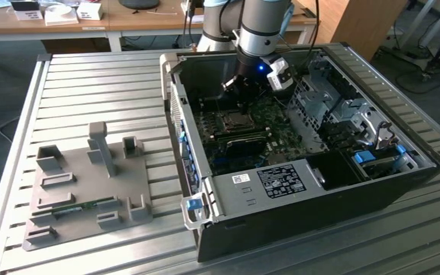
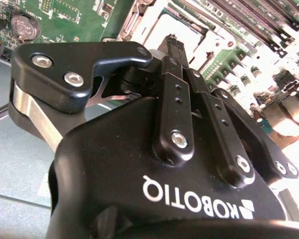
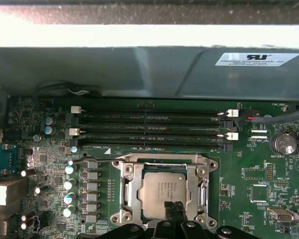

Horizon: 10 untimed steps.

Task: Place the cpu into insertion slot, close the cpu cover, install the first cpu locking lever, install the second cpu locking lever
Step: 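Install the first cpu locking lever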

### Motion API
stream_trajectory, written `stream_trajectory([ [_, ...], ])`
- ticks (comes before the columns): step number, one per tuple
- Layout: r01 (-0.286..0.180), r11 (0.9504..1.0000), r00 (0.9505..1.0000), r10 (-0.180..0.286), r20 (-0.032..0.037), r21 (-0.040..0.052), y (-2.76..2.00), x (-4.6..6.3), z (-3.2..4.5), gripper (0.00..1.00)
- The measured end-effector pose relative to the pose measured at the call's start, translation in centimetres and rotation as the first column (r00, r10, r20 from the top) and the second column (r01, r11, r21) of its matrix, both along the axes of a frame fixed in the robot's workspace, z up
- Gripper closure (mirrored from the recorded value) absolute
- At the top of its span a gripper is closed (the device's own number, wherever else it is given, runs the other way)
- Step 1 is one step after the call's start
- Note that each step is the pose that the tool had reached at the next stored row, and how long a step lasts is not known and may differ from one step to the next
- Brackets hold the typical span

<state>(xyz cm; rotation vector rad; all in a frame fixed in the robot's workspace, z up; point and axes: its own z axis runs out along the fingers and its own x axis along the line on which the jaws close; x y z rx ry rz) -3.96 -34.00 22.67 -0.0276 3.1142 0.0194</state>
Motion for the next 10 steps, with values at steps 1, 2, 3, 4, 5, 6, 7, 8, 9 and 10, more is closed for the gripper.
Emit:
stream_trajectory([
  [1,0.000,1.0000,1.0000,0.000,0.0000,0.0000,0.00,0.00,0.00,0.89],
  [2,0.000,1.0000,1.0000,0.000,0.0000,0.0000,0.00,0.00,0.00,0.89],
  [3,0.000,1.0000,1.0000,0.000,0.0001,0.0001,0.00,0.01,0.00,0.89],
  [4,0.000,1.0000,1.0000,0.000,0.0000,0.0000,0.00,0.01,0.00,0.89],
  [5,0.000,1.0000,1.0000,0.000,0.0001,0.0001,0.01,0.01,0.01,0.89],
  [6,0.000,1.0000,1.0000,0.000,-0.0002,-0.0003,0.00,0.01,0.06,0.89],
  [7,0.000,1.0000,1.0000,0.000,-0.0001,-0.0003,0.00,0.01,0.11,0.89],
  [8,0.000,1.0000,1.0000,0.000,0.0000,0.0000,0.00,0.01,0.17,0.89],
  [9,0.000,1.0000,1.0000,0.000,0.0000,-0.0001,0.00,0.01,0.27,0.89],
  [10,0.000,1.0000,1.0000,0.000,0.0000,-0.0001,0.00,0.01,0.38,0.89],
])
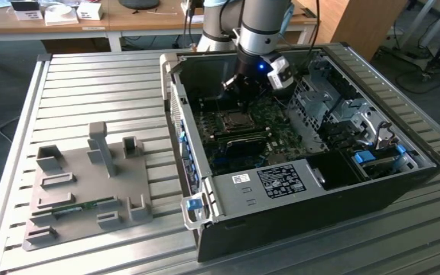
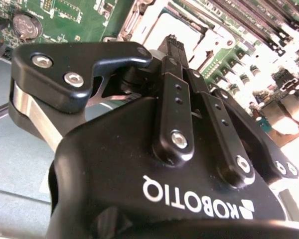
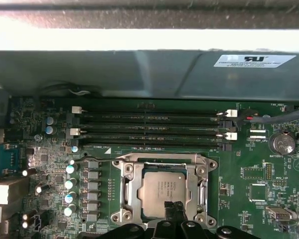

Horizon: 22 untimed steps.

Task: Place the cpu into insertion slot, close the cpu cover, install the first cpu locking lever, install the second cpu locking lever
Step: 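Install the first cpu locking lever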

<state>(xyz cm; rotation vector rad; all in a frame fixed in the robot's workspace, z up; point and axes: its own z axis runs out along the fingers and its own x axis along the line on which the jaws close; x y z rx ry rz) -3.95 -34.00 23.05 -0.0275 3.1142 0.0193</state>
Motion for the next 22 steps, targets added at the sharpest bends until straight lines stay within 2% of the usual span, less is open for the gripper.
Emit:
stream_trajectory([
  [10,0.000,1.0000,1.0000,0.000,0.0000,0.0000,0.00,0.0,1.37,0.89],
  [22,0.000,1.0000,1.0000,0.000,0.0000,0.0000,0.00,-0.2,1.50,0.89],
])
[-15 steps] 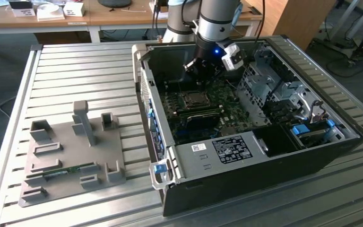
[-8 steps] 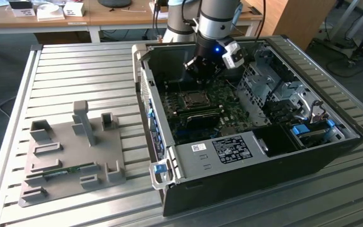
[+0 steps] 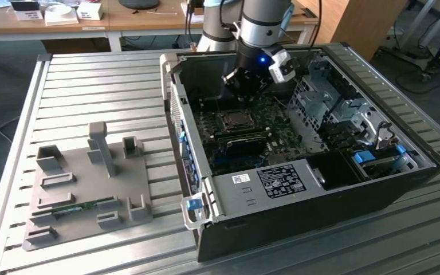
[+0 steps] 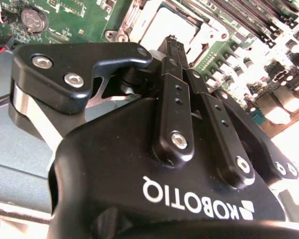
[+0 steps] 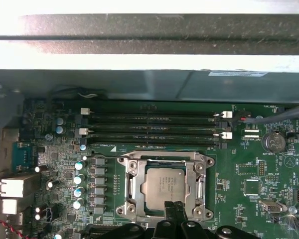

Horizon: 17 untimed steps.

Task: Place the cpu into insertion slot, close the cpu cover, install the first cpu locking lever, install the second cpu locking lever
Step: 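Install the first cpu locking lever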

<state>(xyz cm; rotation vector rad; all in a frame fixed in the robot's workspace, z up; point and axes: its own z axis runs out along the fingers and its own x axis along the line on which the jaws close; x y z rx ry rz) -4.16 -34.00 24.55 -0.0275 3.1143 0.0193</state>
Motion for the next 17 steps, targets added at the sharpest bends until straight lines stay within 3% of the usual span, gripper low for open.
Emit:
stream_trajectory([
  [17,0.000,1.0000,1.0000,0.000,-0.0001,-0.0002,-0.01,-0.76,0.07,0.89],
])
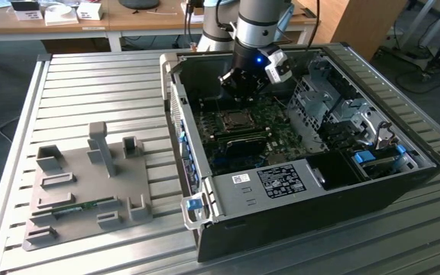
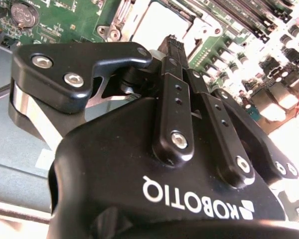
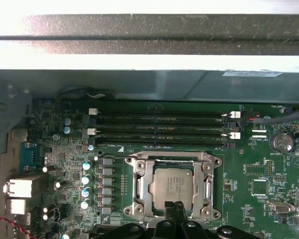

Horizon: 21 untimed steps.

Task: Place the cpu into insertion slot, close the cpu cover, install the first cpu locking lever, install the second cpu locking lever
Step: 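Install the first cpu locking lever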

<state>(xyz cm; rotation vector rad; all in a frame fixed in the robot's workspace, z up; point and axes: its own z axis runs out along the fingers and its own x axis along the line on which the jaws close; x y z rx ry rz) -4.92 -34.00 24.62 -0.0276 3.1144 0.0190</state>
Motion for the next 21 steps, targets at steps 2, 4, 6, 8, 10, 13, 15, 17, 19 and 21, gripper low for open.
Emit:
stream_trajectory([
  [2,0.000,1.0000,1.0000,0.000,0.0001,0.0002,0.01,0.00,0.11,0.89],
  [4,0.000,1.0000,1.0000,0.000,0.0001,0.0002,0.01,0.00,0.24,0.89],
  [6,0.000,1.0000,1.0000,0.000,0.0001,0.0002,0.01,0.00,0.41,0.89],
  [8,0.000,1.0000,1.0000,0.000,0.0001,0.0002,0.01,0.00,0.56,0.89],
  [10,0.000,1.0000,1.0000,0.000,0.0002,0.0004,0.01,0.01,0.59,0.89],
  [13,0.000,1.0000,1.0000,0.000,0.0001,0.0002,0.01,0.00,0.64,0.89],
  [15,0.000,1.0000,1.0000,0.000,0.0001,0.0002,0.01,-0.01,0.64,0.89],
  [17,0.000,1.0000,1.0000,0.000,0.0001,0.0002,0.01,-0.07,0.64,0.89],
  [19,0.000,1.0000,1.0000,0.000,0.0001,0.0002,0.01,-0.15,0.64,0.89],
  [21,0.000,1.0000,1.0000,0.000,0.0001,0.0002,0.01,-0.27,0.63,0.89],
])
